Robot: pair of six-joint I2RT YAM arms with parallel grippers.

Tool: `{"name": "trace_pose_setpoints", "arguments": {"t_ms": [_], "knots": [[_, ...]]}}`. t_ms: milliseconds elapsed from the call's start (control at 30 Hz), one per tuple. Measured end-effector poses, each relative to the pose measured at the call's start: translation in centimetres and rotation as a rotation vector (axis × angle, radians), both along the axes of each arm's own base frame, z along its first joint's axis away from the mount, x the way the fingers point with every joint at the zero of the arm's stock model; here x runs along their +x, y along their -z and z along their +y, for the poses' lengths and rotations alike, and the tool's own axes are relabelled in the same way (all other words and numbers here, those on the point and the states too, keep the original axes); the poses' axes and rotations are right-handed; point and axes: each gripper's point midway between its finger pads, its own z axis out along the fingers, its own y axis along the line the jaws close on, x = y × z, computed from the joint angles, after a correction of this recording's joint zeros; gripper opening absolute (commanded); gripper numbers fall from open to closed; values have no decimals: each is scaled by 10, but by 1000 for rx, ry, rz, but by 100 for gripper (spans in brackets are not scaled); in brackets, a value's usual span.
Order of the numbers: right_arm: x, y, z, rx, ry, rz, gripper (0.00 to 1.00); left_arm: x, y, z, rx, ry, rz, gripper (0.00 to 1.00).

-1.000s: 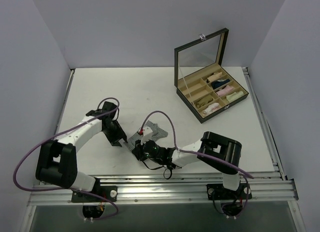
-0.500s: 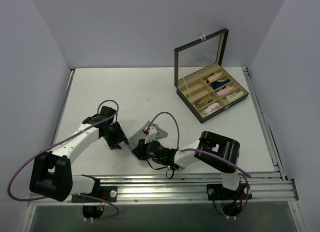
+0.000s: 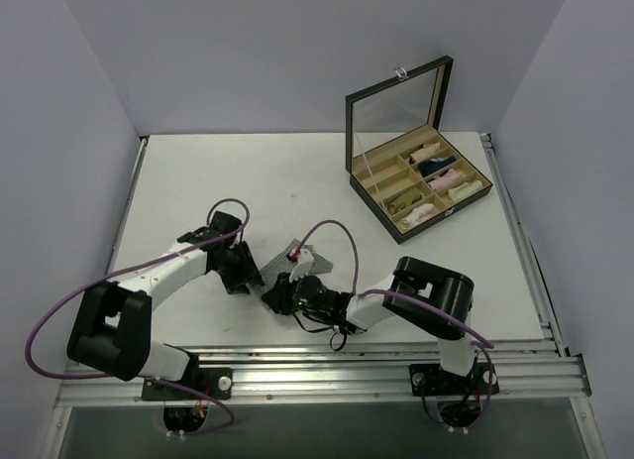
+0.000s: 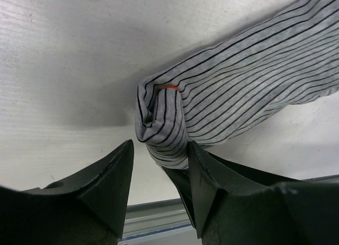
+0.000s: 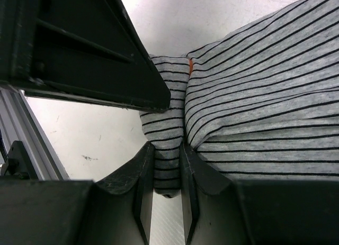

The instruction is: Roll the underwear

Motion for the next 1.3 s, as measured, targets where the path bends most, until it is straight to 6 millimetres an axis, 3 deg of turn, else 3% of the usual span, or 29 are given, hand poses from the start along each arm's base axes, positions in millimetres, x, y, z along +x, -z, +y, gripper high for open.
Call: {"name": "trace_pose_setpoints", "arguments": {"t_ms": [100,167,200,300,600,767,1067,1167,1300], "knots": [[0,0,0,0,-1,2,0,0,10,-1,6,4,15,40],[0,0,0,1,-3,7,6,3,17,-4,2,13,18,30],[1,1,-1,2,-2,9,15,4,20,-6,0,20,21,28],[0,1,-2,-3,3,18,26,6,23,-11,-6,38,17,25],[0,-3,-40,-229,54,30,47,6,24,-34,-24,101,-2,17],[-3,-17,-45,-389,44,-53,48,7,24,-39,-13,115,18,17],[-19,-51,-11,-524,-71,-264,49,8,26,-41,25,120,103,17],[-20,-43,-4,-575,-100,-302,49,8,26,-41,33,122,118,17],[-15,-18,-11,-685,-127,-331,49,8,26,-41,39,122,126,17]]}}
